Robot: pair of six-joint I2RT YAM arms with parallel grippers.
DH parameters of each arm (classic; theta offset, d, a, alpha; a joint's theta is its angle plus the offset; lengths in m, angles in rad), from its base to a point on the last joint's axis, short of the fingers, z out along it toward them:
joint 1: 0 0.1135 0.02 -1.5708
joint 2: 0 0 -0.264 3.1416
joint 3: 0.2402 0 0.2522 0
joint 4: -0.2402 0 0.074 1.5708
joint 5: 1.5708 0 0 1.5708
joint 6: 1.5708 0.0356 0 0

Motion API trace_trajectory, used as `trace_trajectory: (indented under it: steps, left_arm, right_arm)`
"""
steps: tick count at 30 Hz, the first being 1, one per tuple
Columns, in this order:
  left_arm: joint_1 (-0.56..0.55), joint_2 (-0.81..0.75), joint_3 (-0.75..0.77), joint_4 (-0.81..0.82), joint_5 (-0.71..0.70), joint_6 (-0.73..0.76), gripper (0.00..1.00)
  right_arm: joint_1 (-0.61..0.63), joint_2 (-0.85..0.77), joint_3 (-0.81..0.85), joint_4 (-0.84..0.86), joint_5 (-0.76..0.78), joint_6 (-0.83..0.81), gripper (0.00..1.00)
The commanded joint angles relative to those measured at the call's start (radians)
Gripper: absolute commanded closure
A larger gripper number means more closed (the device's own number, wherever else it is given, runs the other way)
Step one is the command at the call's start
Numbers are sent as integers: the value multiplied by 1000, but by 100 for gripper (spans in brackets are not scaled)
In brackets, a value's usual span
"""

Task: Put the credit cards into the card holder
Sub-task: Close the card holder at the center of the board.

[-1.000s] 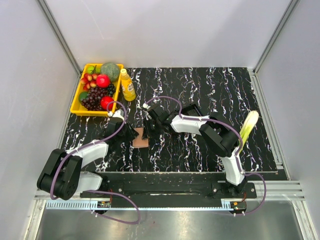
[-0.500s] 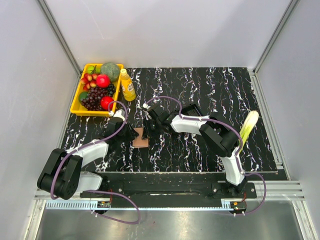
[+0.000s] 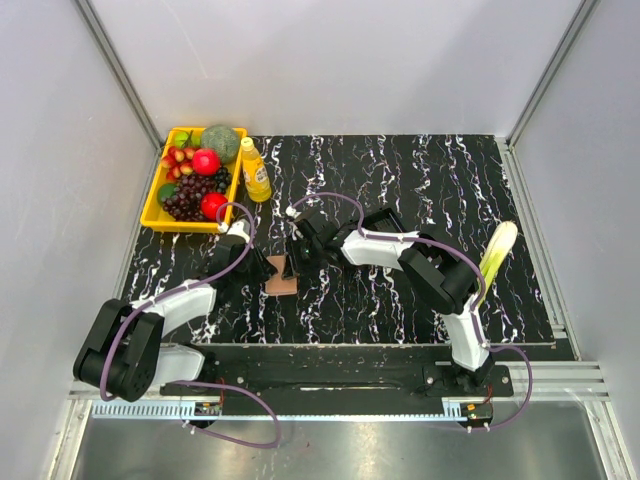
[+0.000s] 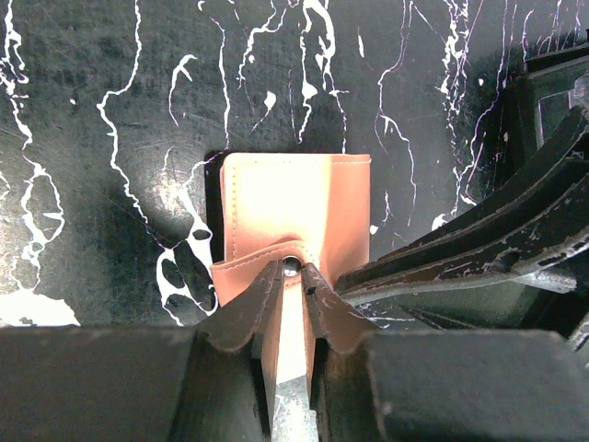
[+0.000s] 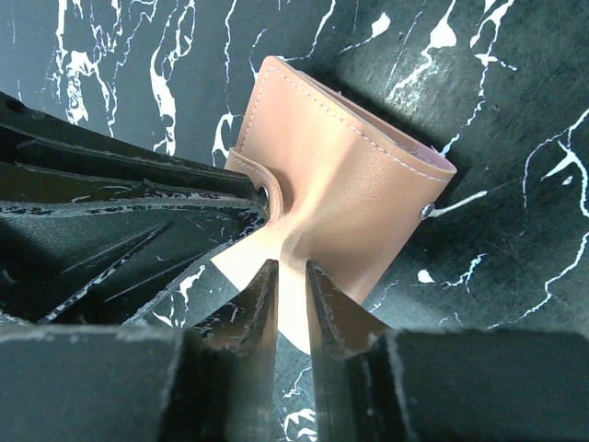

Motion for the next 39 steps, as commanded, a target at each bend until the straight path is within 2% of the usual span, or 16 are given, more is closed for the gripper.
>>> trace_trajectory:
  steps: [1, 7, 10, 13, 16, 20, 23, 30, 36, 39]
  left_arm:
    - [-9, 10, -13, -63, 68, 2, 83]
    - [-10, 2, -19, -54, 61, 2, 83]
    - [-10, 16, -17, -47, 71, 0, 83]
    - [-10, 17, -20, -40, 71, 0, 83]
    - [-12, 14, -22, -37, 72, -1, 83]
    - [-10, 13, -34, -19, 66, -21, 83]
    - [-10, 5, -63, 28, 66, -35, 91]
    - [-12, 7, -69, 44, 62, -37, 91]
    - [-10, 5, -66, 39, 51, -37, 91]
    - [-10, -3, -66, 36, 49, -37, 91]
  right_arm:
    - [-1, 0, -23, 11, 79, 16, 74]
    - [-43, -8, -56, 102, -19, 126, 71]
    - [-52, -2, -65, 174, -27, 160, 71]
    - [-63, 13, -48, 169, -33, 189, 72]
    - [-67, 13, -79, 256, -63, 241, 73]
    - [-67, 53, -42, 224, -87, 242, 74]
    - [-67, 53, -65, 259, -120, 246, 76]
    - [-61, 43, -88, 284, -156, 226, 79]
    - [-43, 47, -63, 235, -168, 205, 81]
    - [-43, 30, -97, 281, -160, 215, 82]
